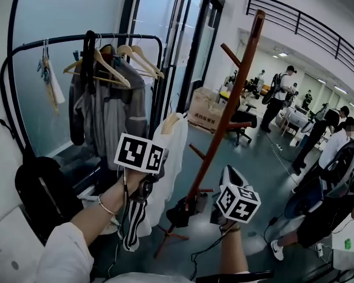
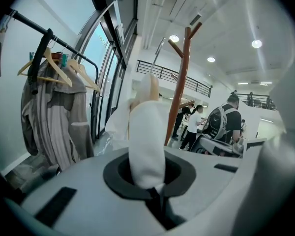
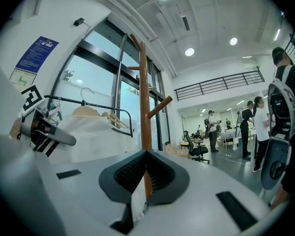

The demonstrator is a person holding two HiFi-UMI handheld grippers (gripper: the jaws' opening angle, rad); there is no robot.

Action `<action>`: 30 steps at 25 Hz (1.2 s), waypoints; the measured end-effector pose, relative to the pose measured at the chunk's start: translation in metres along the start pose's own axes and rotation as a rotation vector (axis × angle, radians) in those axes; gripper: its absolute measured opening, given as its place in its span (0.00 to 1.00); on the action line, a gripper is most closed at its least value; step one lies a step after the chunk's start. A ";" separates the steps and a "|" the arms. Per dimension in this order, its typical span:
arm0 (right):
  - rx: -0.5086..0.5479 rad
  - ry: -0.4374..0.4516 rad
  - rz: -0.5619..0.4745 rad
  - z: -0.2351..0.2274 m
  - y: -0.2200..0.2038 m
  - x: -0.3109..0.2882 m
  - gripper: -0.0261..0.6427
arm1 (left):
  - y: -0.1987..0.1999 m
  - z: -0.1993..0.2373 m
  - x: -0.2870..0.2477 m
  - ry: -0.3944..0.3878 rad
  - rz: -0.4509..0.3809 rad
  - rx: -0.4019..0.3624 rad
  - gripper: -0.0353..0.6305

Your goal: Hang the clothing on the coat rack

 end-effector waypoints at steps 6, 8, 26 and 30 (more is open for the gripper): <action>-0.003 0.003 -0.006 -0.003 0.007 0.000 0.07 | 0.017 -0.004 0.000 0.016 -0.011 -0.019 0.09; -0.006 0.002 -0.008 -0.005 0.009 0.000 0.07 | 0.022 -0.005 0.001 0.018 -0.016 -0.026 0.09; -0.029 0.012 -0.001 -0.022 0.023 -0.005 0.07 | 0.065 -0.014 -0.012 0.030 -0.037 -0.061 0.09; -0.025 0.019 -0.003 -0.020 0.028 -0.008 0.07 | 0.079 -0.019 -0.011 0.041 -0.040 -0.088 0.09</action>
Point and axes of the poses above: the fingertips, and each gripper's own axes: x backward along the fingers, z to its left, y out of its top, the point moved 5 cm from there along x, backward along the fingers, and after that the axes turned 4 degrees about z, right-handed, at the moved point
